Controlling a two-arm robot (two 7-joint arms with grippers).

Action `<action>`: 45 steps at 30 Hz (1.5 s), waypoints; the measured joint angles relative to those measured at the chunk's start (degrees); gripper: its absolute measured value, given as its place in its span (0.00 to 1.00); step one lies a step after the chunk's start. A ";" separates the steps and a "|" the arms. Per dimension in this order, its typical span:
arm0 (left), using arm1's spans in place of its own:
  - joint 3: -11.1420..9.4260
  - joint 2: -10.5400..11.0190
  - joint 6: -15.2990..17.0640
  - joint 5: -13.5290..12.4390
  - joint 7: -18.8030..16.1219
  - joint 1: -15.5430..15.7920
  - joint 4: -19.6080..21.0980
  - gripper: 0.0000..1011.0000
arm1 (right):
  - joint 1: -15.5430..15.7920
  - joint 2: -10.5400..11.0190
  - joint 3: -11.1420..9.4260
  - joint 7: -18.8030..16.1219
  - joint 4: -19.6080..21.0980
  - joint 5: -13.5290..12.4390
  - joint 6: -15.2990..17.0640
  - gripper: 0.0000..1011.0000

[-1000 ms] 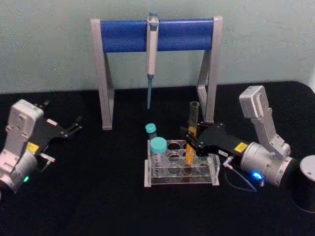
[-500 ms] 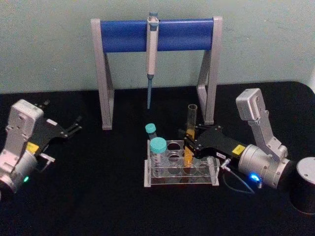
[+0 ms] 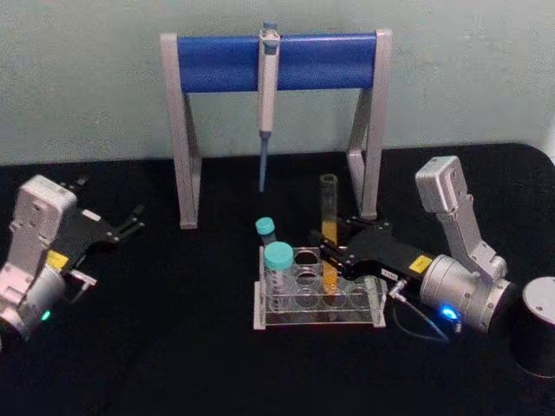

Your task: Pick up the test tube from the test tube rack, shake it, then place it back into the test tube rack.

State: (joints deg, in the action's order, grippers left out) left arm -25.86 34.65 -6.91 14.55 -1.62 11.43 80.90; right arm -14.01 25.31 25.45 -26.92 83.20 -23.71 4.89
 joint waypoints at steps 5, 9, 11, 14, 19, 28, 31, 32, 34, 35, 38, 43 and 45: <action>0.00 0.00 0.00 0.00 0.00 0.00 0.00 0.99 | -0.01 0.02 0.00 -0.02 0.00 -0.01 0.00 0.55; 0.00 0.00 0.00 0.00 -0.01 0.00 0.00 0.99 | -0.02 0.03 -0.01 -0.03 0.00 -0.02 0.00 0.68; 0.00 0.00 0.00 0.00 0.00 0.00 0.00 0.99 | -0.02 0.03 -0.01 -0.03 0.00 -0.03 0.00 0.72; 0.00 0.00 0.00 0.00 0.00 0.00 0.00 0.99 | -0.02 0.03 -0.01 -0.03 0.00 -0.04 0.00 0.82; 0.00 0.00 0.00 0.00 0.00 0.00 0.00 0.99 | -0.01 0.03 -0.02 -0.04 0.00 -0.06 -0.02 0.96; 0.00 0.00 0.00 0.00 0.00 0.00 0.00 0.99 | -0.02 0.03 -0.01 -0.04 0.00 -0.10 -0.07 0.99; 0.00 0.00 0.00 0.00 -0.01 0.00 0.00 0.99 | -0.02 0.03 -0.01 -0.04 0.00 -0.11 -0.08 0.99; 0.00 0.00 0.00 0.00 0.00 0.00 0.00 0.99 | 0.02 0.05 -0.05 -0.05 0.03 -0.13 -0.11 0.99; 0.00 0.00 0.00 0.00 0.00 0.00 0.00 0.99 | 0.44 0.33 -0.40 -0.10 0.44 -0.32 -0.24 0.99; 0.00 0.00 0.00 0.00 0.00 0.00 0.00 0.99 | 0.65 0.45 -0.58 -0.06 0.68 -0.42 -0.27 0.99; 0.00 0.00 0.00 0.00 0.00 0.00 0.00 0.99 | 1.77 1.13 -1.35 0.29 1.93 -0.73 -0.27 0.99; 0.00 0.00 0.00 0.00 0.00 0.00 0.00 0.99 | 4.28 2.53 -2.85 1.56 4.74 -0.96 -0.24 0.99; 0.00 0.00 0.00 0.00 0.00 0.00 0.00 0.99 | 5.88 3.29 -3.87 2.55 6.36 -0.97 -0.42 0.99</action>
State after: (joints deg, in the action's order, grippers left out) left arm -25.86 34.65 -6.91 14.55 -1.62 11.43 80.90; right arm -8.13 28.60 21.58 -24.36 89.57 -24.68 4.48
